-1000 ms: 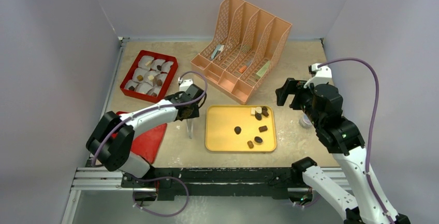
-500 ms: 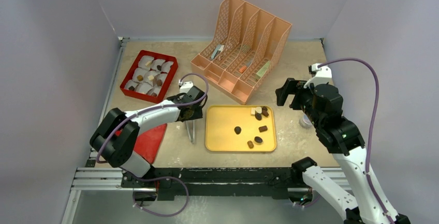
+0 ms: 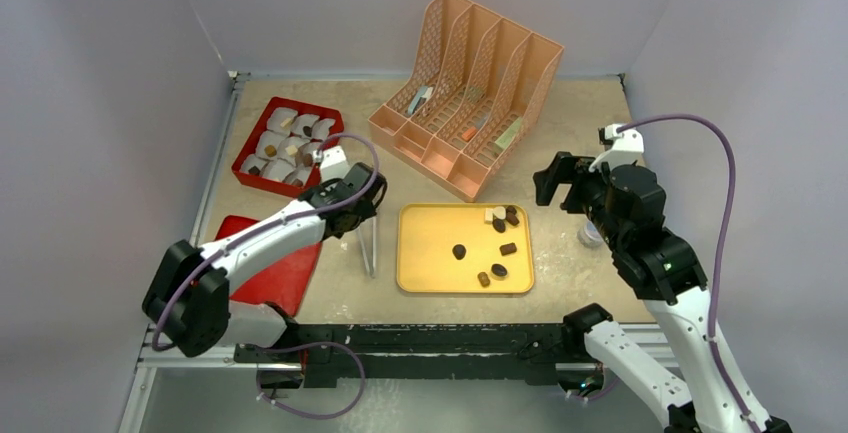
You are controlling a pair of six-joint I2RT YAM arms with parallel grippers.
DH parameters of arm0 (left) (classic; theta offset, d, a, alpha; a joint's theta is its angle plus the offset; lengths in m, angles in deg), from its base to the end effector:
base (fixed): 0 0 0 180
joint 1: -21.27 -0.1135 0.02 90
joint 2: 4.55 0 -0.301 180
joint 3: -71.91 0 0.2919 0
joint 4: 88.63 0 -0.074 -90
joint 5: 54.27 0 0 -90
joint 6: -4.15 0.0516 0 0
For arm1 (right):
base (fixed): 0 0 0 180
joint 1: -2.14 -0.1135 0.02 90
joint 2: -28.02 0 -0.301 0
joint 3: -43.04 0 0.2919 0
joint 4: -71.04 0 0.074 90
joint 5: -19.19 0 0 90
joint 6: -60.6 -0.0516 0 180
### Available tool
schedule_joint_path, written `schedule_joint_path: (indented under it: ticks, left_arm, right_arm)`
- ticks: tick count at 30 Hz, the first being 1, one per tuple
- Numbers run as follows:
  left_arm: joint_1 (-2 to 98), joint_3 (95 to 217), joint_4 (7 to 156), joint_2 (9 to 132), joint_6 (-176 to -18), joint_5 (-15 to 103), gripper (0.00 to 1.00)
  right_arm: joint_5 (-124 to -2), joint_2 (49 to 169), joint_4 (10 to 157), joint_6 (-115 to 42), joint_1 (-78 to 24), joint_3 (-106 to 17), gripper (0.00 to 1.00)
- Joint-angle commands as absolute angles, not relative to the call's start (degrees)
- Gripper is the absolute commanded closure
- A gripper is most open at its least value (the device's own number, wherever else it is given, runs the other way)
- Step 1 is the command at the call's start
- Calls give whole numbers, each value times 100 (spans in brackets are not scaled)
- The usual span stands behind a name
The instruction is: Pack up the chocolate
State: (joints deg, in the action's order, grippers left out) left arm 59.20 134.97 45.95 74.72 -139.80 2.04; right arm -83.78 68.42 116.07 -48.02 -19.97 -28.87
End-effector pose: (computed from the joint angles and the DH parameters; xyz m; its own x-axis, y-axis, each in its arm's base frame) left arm 0.2541 -0.1617 0.2249 -0.6539 -0.3433 -0.6742 -0.3825 0.9189 -0.0969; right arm 0.1530 0.0497 0.4321 -0.2578 0.2311 -0.9381 -0.0868 0.9615 0.2607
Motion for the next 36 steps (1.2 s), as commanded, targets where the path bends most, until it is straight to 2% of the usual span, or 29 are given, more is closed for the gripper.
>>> schedule_joint_path:
  ticks: [1,5,9,14,18,36]
  left_arm:
    - [5794,13110,4387,6766,-15367,-372,51]
    - [5204,12787,4172,6375,-16449,-111,64]
    - [4462,12770,3726,6437,-17038,-42,70]
    - [4365,12906,3488,6764,-17495,-308,72]
    - [4316,12873,3468,7047,-17815,-202,77]
    - [4159,12550,4103,7795,-17890,11,79]
  right_arm:
    - [-8446,6768,11460,-4839,-1986,-2950,3]
    - [-8446,6790,11433,-4834,-1984,-2930,3]
    - [-8459,6801,11453,-4819,-1988,-2938,3]
    - [-8490,6785,11463,-4821,-1984,-2921,3]
    - [-8526,6793,11486,-4821,-1984,-2940,3]
    - [-8515,6852,11316,-4848,-1984,-2979,3]
